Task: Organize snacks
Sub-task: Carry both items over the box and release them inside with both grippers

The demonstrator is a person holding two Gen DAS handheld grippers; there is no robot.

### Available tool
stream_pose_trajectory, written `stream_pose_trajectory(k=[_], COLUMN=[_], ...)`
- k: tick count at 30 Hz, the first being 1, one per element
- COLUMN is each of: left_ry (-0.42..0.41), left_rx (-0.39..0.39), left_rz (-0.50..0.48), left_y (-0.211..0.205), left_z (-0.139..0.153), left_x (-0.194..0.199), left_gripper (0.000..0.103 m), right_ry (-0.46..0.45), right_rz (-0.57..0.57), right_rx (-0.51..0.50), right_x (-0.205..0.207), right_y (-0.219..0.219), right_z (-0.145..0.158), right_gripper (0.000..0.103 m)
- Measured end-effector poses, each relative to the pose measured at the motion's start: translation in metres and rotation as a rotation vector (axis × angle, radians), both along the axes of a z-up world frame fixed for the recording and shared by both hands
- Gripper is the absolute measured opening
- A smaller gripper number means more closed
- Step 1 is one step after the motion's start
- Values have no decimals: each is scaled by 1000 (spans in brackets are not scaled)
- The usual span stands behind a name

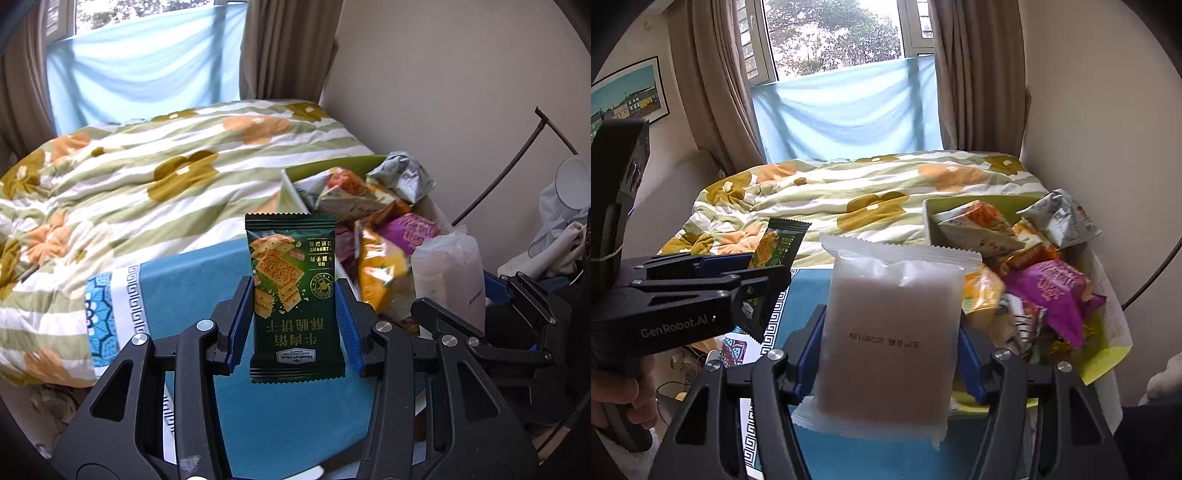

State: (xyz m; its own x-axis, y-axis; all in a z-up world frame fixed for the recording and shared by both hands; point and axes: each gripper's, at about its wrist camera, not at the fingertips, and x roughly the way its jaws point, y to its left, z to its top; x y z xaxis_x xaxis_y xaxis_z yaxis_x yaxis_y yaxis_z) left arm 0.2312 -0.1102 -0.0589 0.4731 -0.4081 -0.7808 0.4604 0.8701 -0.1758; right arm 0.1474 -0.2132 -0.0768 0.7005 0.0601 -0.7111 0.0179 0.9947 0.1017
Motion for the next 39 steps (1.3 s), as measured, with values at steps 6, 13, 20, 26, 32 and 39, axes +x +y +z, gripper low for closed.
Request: stream_pose_trajectory(k=[6,13,20,26,32,39], left_ry=[5,93,153,97,70,75], left_rx=[-5,27,103,69,66,67], left_rz=[-32,-69,5,139,260,371], left_y=[-103,-208,-235,-185,-133,-96], left_z=[-1,-42,-71,-51,-40,-41], left_x=[-2,-2,-6,-11,-28,-38], left_gripper=[40,40,75,98,98,98], right_ry=[-6,4,38,52,36,66], right_rz=[-12,-29,-9,53,134,239], right_rx=[-34,-40,-22,10,38,66], right_x=[-10,-12,-7,1,13,35], right_y=[-91,-177,-222,-230,-216,-182], right_z=[14,10,-1,-7,-2,-2], right_gripper=[59,59,59,59,59,59])
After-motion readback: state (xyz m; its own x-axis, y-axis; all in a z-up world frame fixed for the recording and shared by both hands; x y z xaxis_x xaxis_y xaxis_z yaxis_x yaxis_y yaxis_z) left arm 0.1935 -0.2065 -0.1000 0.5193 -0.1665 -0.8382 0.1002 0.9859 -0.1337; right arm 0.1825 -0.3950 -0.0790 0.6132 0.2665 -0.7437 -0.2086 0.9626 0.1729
